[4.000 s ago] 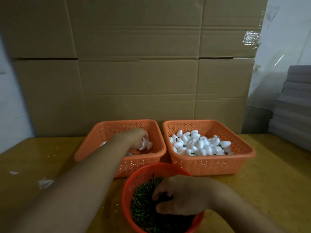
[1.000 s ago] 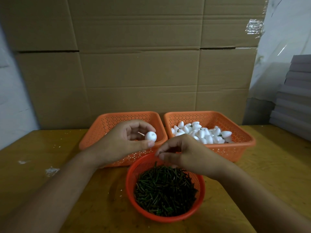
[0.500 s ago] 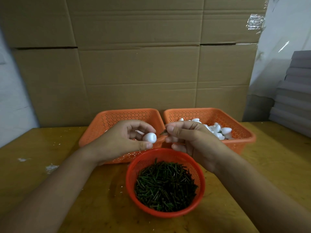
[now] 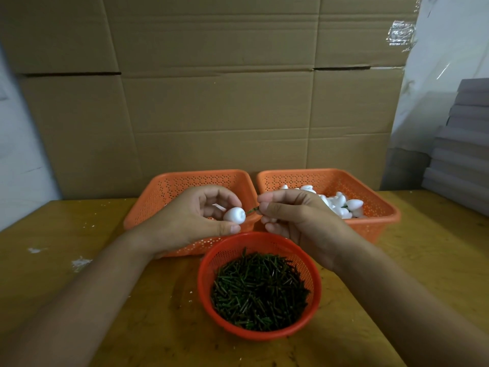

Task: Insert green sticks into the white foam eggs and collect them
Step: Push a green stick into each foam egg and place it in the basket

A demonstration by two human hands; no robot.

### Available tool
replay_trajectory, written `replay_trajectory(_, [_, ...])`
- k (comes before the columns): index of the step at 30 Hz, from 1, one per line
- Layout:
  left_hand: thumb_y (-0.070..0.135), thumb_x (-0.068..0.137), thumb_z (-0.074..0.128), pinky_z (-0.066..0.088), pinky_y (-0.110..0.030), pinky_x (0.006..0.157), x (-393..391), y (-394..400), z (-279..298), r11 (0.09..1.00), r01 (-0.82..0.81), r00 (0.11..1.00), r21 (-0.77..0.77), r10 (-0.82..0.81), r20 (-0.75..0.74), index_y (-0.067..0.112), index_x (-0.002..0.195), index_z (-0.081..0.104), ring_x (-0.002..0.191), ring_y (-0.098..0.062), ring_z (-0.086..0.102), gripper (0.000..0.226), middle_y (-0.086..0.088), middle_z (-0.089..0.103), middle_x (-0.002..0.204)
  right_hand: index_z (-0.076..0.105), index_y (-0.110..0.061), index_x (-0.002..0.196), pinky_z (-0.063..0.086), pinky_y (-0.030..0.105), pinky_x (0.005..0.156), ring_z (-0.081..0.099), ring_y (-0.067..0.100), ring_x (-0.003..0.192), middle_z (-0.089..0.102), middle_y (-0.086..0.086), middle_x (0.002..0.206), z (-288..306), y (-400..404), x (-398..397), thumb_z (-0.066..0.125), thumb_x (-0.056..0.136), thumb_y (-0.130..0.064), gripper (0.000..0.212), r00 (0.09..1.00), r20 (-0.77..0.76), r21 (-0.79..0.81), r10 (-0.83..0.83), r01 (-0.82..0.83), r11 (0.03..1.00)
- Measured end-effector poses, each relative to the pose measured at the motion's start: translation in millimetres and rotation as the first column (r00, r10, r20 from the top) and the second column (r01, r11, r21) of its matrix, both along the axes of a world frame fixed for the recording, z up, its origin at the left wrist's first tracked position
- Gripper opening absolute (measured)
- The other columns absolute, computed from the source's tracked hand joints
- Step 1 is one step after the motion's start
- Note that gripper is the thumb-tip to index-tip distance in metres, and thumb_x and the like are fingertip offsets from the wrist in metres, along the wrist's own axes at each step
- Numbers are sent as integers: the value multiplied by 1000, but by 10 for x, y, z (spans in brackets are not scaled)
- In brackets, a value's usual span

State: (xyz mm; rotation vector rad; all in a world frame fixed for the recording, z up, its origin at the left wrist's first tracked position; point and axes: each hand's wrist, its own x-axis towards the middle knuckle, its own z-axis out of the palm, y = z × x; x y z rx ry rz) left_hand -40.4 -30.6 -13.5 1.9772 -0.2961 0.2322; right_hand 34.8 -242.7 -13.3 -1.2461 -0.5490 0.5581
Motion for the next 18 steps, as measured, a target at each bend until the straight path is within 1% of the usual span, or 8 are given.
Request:
replay_trajectory(4, [36, 66, 90, 56, -23, 78, -6, -11, 9, 1000, -2, 1000, -3, 2, 3, 31, 97, 72, 91, -15, 72, 36, -3, 73, 108, 70, -4, 96, 56, 17, 60, 66, 8, 66, 71, 1, 72, 2, 2, -2, 68, 85, 3, 13, 1000, -17, 18, 5, -5, 1000])
replay_trajectory(7, [39, 67, 88, 57, -24, 78, -23, -21, 18, 1000, -12, 1000, 0, 12, -4, 31, 97, 73, 92, -18, 73, 35, -3, 74, 107, 69, -2, 96, 56, 16, 61, 66, 7, 65, 71, 0, 71, 3, -3, -6, 66, 87, 3, 10, 1000, -18, 33, 5, -5, 999])
replay_trajectory(10, [40, 77, 85, 58, -25, 73, -28, -48, 21, 999, -27, 999, -37, 26, -21, 30, 99, 74, 85, -17, 73, 27, -4, 75, 98, 69, -1, 92, 55, 15, 60, 64, 6, 63, 70, 0, 68, 4, 2, -4, 64, 91, -3, 5, 1000, 8, 37, -11, 11, 999])
replay_trajectory(11, [39, 80, 82, 58, -25, 72, -25, -56, 21, 998, -38, 999, -46, 37, -21, 30, 100, 75, 83, -17, 73, 23, -4, 75, 97, 69, -2, 90, 55, 15, 60, 63, 5, 63, 69, 0, 68, 5, 1, -4, 63, 92, -5, 7, 1000, 17, 36, -15, 14, 999])
replay_trajectory(13, [34, 79, 78, 60, -27, 75, -18, -63, 14, 996, -66, 998, -58, 66, -16, 28, 101, 75, 85, -18, 73, 22, -4, 75, 100, 68, -4, 85, 54, 14, 59, 62, 4, 63, 69, -2, 66, 12, -3, -6, 62, 94, -8, 12, 999, 35, 33, -16, 15, 999])
replay_trajectory(15, [26, 79, 80, 60, -29, 82, -10, -59, 1, 995, -89, 996, -37, 90, 1, 22, 102, 74, 91, -18, 74, 25, -3, 75, 105, 68, -5, 82, 54, 13, 58, 59, 5, 61, 69, -3, 65, 19, -6, -5, 61, 94, -9, 15, 999, 47, 32, -20, 19, 999])
replay_trajectory(16, [20, 79, 81, 59, -28, 86, -6, -60, -5, 995, -95, 995, -21, 95, 14, 19, 103, 73, 95, -17, 74, 25, -2, 75, 108, 68, -5, 82, 54, 13, 58, 59, 5, 61, 69, -3, 64, 24, -5, -4, 61, 94, -9, 15, 998, 51, 32, -21, 20, 999])
replay_trajectory(18, [11, 79, 82, 57, -23, 87, -4, -69, -10, 995, -95, 995, -27, 96, 38, 18, 103, 71, 100, -15, 73, 27, 0, 76, 108, 68, -5, 82, 54, 13, 58, 59, 4, 60, 69, -3, 64, 28, -5, -5, 61, 95, -8, 15, 998, 55, 34, -21, 19, 999])
